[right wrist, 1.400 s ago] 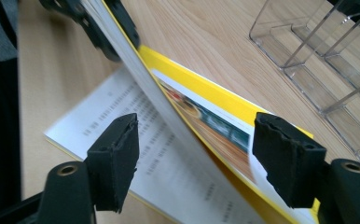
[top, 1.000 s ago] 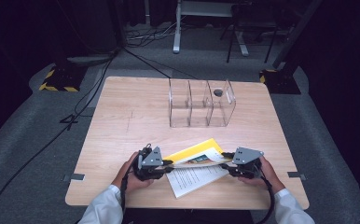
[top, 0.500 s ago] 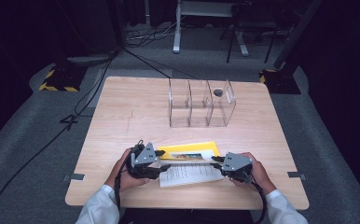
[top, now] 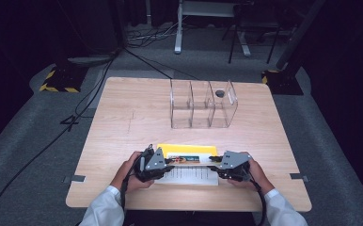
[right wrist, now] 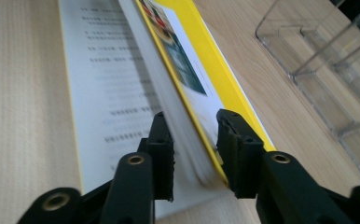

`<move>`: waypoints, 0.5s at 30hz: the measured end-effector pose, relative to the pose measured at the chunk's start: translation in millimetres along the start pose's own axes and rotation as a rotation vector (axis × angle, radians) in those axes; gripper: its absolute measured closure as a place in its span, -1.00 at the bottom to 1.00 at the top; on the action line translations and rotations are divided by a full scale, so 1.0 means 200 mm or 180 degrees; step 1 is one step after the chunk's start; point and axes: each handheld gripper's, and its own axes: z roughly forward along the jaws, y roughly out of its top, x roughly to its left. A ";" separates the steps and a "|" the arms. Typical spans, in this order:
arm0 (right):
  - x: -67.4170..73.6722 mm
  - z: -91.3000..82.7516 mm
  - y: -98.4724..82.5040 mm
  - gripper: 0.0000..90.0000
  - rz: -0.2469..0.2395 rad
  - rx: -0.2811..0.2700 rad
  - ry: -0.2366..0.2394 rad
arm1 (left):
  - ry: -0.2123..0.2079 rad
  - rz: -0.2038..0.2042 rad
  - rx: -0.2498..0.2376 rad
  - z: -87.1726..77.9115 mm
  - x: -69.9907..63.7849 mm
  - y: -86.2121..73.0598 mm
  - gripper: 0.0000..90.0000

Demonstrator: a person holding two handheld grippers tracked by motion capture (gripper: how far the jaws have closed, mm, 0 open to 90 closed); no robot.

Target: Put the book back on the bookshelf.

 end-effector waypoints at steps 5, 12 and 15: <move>-0.08 0.01 -0.09 0.50 0.0180 -0.0213 0.0049 | -0.0071 -0.0091 -0.0080 -0.02 0.04 -0.02 0.64; -0.03 -0.01 -0.04 0.73 -0.0168 -0.0265 -0.0005 | 0.0060 -0.0221 -0.0122 -0.07 0.07 -0.02 0.34; -0.01 -0.02 -0.01 0.77 -0.0315 -0.0232 -0.0013 | 0.0239 -0.0198 -0.0104 -0.08 0.05 0.01 0.03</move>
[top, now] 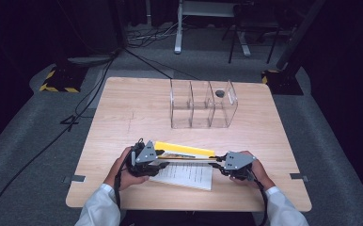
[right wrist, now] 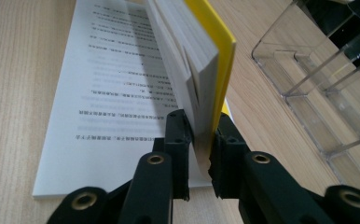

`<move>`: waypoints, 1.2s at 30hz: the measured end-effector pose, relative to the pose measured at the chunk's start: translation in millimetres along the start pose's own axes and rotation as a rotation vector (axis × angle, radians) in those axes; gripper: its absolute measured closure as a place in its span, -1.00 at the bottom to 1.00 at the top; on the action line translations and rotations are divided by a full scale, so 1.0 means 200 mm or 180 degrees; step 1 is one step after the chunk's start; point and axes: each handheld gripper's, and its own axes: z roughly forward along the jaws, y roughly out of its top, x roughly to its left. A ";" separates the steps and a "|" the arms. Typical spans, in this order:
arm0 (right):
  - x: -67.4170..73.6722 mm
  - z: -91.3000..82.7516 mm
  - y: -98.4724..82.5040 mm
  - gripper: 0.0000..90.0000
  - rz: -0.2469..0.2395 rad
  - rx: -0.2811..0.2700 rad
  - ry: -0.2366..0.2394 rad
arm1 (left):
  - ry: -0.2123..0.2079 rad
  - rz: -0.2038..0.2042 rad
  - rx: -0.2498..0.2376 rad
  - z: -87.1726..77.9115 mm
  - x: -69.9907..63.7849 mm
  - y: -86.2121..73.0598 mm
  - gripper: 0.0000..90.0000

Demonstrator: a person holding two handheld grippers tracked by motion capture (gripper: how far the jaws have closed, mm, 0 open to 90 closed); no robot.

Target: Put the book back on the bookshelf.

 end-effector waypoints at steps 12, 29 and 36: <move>0.02 0.01 0.08 0.82 -0.0053 0.0016 0.0093 | 0.0208 0.0337 0.0278 0.11 -0.18 0.18 -0.27; 0.03 0.01 0.20 0.78 0.0039 -0.0055 0.0126 | 0.0244 0.0235 0.0304 0.15 -0.15 0.13 0.49; -0.03 -0.06 0.16 0.30 0.0380 -0.0290 -0.0021 | 0.0158 0.0150 0.0107 0.10 -0.12 0.10 0.66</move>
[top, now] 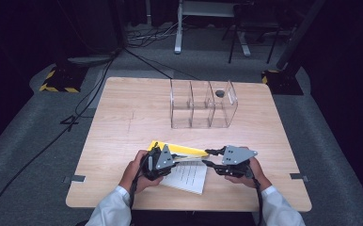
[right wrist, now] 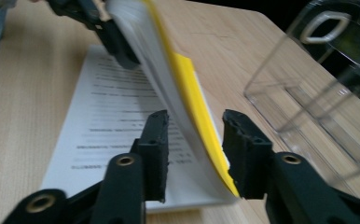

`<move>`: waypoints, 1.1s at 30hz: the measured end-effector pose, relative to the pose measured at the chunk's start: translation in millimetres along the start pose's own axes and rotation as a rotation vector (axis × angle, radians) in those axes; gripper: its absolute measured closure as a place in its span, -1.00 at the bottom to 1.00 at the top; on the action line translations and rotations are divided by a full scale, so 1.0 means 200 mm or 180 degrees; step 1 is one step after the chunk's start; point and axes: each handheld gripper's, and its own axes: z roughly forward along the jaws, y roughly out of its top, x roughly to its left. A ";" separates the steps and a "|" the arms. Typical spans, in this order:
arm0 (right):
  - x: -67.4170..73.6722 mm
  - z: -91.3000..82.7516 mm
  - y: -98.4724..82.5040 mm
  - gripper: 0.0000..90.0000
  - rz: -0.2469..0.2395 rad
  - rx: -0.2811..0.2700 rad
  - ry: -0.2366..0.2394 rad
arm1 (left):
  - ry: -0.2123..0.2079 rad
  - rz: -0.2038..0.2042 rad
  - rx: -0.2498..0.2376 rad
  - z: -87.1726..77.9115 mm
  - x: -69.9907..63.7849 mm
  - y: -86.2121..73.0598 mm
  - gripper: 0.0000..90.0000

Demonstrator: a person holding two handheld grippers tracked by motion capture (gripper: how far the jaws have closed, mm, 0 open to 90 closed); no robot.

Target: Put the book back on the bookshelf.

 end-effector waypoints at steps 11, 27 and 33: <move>-0.17 0.03 -0.27 -0.18 0.0677 0.0381 -0.0354 | 0.0084 -0.0070 -0.0250 -0.05 -0.01 0.00 0.73; -0.17 -0.01 -0.21 -0.31 0.0944 0.0009 -0.0324 | -0.0094 -0.0257 -0.0649 -0.05 -0.01 0.06 0.75; -0.17 -0.11 -0.14 -0.31 0.0897 -0.0189 -0.0440 | -0.0209 -0.0330 -0.0810 -0.02 -0.02 0.10 0.75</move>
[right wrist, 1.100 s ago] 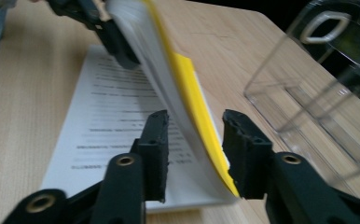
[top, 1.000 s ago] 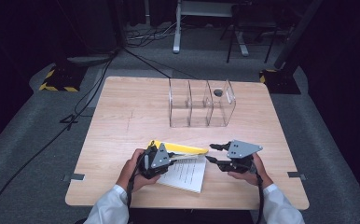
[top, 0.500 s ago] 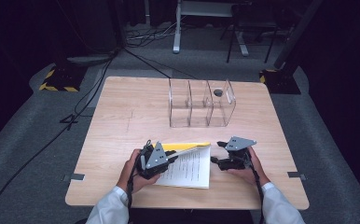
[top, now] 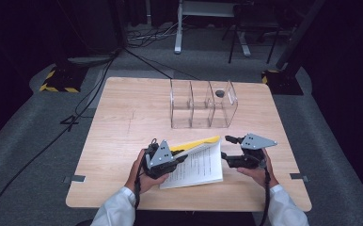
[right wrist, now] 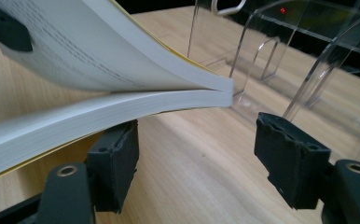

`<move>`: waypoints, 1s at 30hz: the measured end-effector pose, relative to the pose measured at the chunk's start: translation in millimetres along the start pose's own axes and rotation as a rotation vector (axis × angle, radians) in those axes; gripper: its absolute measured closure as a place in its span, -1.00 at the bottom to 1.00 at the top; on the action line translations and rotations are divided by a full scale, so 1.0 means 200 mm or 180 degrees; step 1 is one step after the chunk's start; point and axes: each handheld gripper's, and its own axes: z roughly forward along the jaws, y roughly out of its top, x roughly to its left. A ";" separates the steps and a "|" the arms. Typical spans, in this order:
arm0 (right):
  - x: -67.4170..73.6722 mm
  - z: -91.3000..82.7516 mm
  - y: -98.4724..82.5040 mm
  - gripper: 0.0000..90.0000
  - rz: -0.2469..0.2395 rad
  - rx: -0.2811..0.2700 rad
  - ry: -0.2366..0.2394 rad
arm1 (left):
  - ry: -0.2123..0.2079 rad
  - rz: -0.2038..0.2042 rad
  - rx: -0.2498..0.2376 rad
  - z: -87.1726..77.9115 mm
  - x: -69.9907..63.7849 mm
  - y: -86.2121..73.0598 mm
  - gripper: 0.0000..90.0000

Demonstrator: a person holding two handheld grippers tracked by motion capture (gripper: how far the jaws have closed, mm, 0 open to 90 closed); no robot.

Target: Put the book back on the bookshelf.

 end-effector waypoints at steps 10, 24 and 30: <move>0.06 -0.11 0.13 -0.24 -0.0024 -0.0364 0.0047 | -0.0150 -0.0031 -0.0204 0.06 -0.03 0.05 0.75; 0.27 0.01 0.32 -0.43 -0.0286 -0.0508 0.0072 | -0.0081 -0.0029 -0.0203 -0.13 -0.02 -0.05 0.72; 0.34 0.09 0.34 -0.43 -0.0372 -0.0370 0.0136 | -0.0084 -0.0044 -0.0133 -0.21 -0.03 -0.11 0.69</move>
